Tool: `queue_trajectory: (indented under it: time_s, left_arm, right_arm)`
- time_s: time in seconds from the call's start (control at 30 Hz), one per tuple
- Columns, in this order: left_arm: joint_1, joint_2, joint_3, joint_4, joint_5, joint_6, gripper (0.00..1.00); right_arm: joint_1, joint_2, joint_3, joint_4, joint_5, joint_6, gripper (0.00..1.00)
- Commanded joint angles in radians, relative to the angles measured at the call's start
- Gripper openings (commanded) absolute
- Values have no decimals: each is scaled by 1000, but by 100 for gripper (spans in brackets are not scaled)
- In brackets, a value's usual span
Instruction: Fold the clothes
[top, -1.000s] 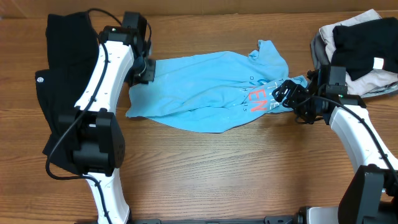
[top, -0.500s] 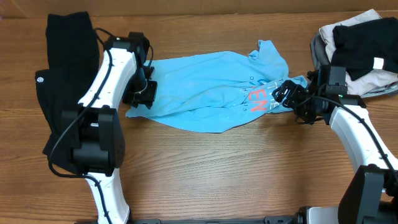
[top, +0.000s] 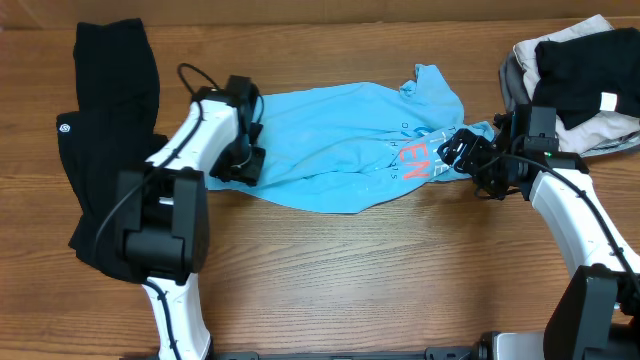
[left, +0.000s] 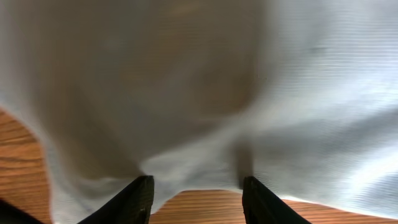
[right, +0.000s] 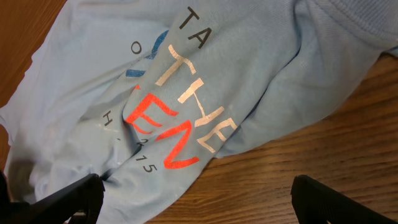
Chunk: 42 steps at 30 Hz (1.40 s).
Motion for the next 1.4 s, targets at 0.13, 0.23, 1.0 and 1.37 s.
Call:
queue_trajectory:
  time_s: [0.13, 0.23, 1.0, 1.37]
  left_arm:
    - [-126, -7, -6, 3, -150, 20, 49]
    - [-167, -7, -6, 14, -198, 19, 50]
    - [-326, -71, -6, 51, -309, 11, 48]
    - [-333, -72, -56, 99, -317, 58, 48]
  right_arm:
    - [-1, -5, 16, 8, 3, -6, 100]
    - [-1, -5, 16, 9, 3, -6, 100]
    - [-1, -5, 16, 9, 3, -6, 100]
    - [-1, -5, 16, 13, 3, -6, 100]
